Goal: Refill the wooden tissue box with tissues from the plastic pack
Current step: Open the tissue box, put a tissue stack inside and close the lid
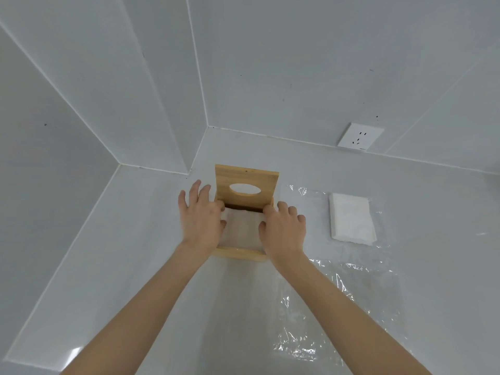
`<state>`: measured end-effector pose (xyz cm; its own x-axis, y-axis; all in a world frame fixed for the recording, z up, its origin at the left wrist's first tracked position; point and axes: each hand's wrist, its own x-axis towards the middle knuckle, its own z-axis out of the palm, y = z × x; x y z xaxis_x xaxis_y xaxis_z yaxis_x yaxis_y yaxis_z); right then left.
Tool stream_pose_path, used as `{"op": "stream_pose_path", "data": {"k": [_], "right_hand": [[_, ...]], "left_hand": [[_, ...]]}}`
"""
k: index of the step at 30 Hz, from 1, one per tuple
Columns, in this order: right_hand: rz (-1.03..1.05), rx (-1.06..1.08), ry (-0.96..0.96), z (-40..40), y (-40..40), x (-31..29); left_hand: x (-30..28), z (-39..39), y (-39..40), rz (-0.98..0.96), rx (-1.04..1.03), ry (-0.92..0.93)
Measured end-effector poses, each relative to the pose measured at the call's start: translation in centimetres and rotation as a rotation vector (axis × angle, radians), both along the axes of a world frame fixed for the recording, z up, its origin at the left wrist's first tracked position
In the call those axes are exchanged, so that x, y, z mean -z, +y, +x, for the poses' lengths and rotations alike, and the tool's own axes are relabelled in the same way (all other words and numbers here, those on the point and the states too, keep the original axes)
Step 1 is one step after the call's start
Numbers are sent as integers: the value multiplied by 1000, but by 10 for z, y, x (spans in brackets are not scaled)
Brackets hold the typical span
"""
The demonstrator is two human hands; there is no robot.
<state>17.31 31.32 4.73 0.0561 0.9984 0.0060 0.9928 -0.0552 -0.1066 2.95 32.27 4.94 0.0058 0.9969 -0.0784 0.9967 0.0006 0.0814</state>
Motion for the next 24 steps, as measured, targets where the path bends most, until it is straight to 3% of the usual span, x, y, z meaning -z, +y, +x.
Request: {"op": "stream_pose_path", "data": {"k": [2,5,7,13,19,21,24], "right_hand": [[-11,-53,-19,4,-3,-1],[-349,-100,-77,4,-2,-4],[-451,-110,-187,1,2,-4],[-565,-99,-326,-6,6,-2],[-553,-113,-331,-7,6,1],[-505,-133,-230,-3,5,1],[-404,-129,245,12,-2,-4]], "left_hand": [[-2,-3,0,-54,26,18],[2,-2,2,-179,42,129],[5,3,2,-235,47,225],[8,12,5,-270,47,341],[9,12,4,-299,49,390],[8,11,3,-297,51,352],[-1,11,-4,-223,14,161]]}}
